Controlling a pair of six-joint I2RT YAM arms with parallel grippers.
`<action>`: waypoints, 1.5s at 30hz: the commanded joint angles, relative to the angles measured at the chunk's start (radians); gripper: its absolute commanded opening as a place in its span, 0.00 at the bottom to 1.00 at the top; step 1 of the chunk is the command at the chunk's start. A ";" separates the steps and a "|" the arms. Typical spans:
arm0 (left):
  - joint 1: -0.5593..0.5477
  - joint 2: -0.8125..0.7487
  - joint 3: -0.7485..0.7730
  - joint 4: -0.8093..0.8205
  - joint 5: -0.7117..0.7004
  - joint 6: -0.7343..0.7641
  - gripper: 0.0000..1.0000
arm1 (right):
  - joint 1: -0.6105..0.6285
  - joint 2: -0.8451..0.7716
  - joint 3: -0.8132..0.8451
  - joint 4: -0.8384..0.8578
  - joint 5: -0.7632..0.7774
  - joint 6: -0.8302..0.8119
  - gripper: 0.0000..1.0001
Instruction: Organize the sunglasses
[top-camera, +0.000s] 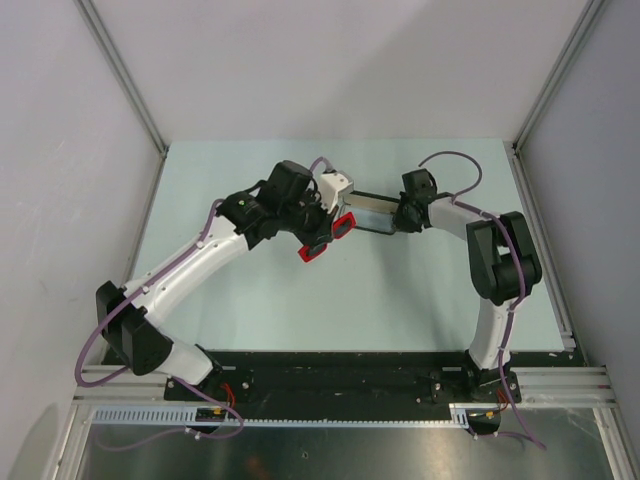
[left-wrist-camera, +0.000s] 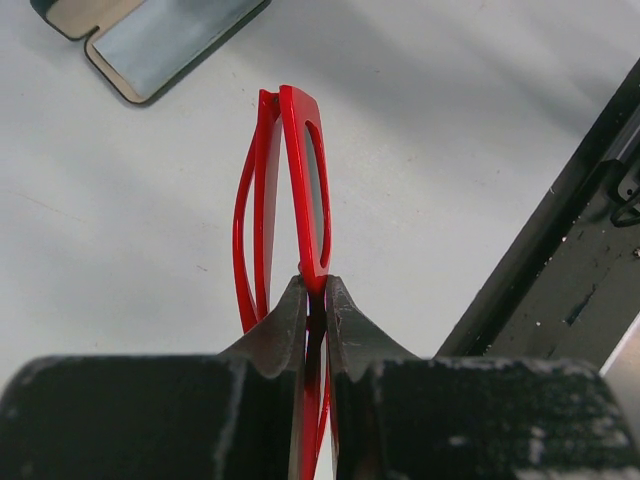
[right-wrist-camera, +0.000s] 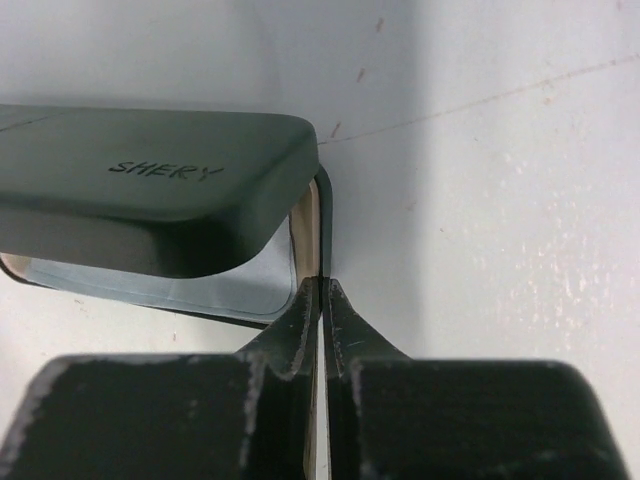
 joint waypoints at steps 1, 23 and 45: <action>0.023 -0.023 0.035 0.037 -0.019 -0.008 0.00 | 0.040 0.030 0.029 -0.004 -0.018 -0.195 0.00; 0.052 -0.123 -0.054 0.037 0.105 -0.025 0.01 | 0.171 0.054 0.112 -0.182 -0.398 -0.736 0.00; 0.052 0.004 -0.095 0.098 0.160 -0.023 0.00 | 0.028 -0.173 0.073 -0.136 -0.381 -0.430 0.41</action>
